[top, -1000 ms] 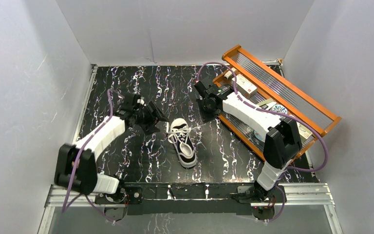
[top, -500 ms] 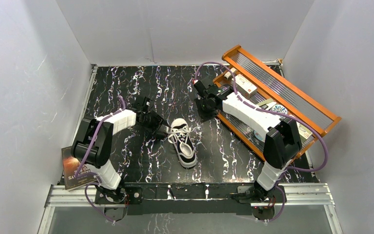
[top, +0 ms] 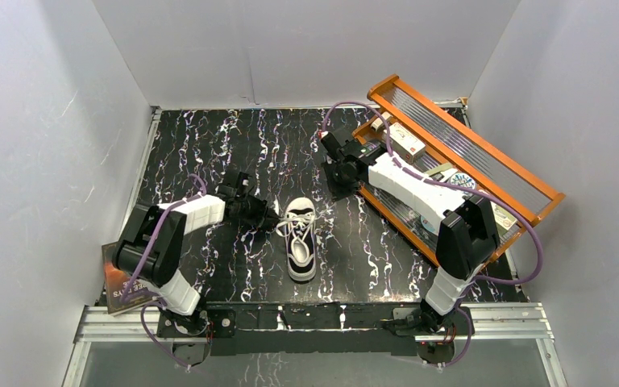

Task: Tie the shoes

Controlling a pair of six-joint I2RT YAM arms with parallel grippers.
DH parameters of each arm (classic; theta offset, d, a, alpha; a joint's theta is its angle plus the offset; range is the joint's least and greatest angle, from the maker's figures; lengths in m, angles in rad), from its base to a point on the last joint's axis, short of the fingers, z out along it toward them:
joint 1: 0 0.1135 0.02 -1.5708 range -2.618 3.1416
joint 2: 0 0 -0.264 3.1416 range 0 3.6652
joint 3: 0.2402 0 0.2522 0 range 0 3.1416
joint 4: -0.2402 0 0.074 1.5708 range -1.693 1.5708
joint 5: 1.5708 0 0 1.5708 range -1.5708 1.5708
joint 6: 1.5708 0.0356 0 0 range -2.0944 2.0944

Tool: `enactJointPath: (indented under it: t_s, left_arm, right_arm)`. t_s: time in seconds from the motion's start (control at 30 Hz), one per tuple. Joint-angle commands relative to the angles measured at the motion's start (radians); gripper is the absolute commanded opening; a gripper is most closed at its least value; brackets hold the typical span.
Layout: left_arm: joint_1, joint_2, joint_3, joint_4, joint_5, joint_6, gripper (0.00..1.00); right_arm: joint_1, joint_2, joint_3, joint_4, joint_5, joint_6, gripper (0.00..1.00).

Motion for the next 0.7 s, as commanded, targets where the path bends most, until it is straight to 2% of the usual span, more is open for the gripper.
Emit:
enactJointPath:
  t_s: [0.0,0.13,0.2,0.27,0.33,0.57,0.67]
  left_arm:
    - [-0.010,-0.135,0.020,-0.186,-0.112,0.059,0.00]
    - [-0.009,-0.212,0.095,-0.349,-0.154,0.173,0.00]
    - [-0.010,-0.276,0.131,-0.424,-0.202,0.234,0.00]
    - [-0.010,-0.346,0.161,-0.497,-0.251,0.275,0.00]
    - [-0.008,-0.403,0.190,-0.593,-0.296,0.300,0.00]
    - [-0.006,-0.540,0.185,-0.810,-0.444,0.281,0.00]
    - [-0.002,-0.579,0.156,-0.824,-0.478,0.296,0.00]
  right_arm:
    - [-0.018,-0.067,0.030,-0.046,0.060,0.058,0.00]
    - [-0.039,-0.116,0.030,-0.107,0.163,0.109,0.00]
    - [-0.041,-0.148,0.022,-0.143,0.255,0.142,0.00]
    - [-0.046,-0.181,0.005,-0.201,0.401,0.243,0.00]
    - [-0.061,-0.217,-0.020,-0.209,0.470,0.259,0.00]
    - [-0.117,-0.259,-0.094,-0.327,0.700,0.332,0.00]
    - [-0.136,-0.296,-0.173,-0.284,0.743,0.308,0.00]
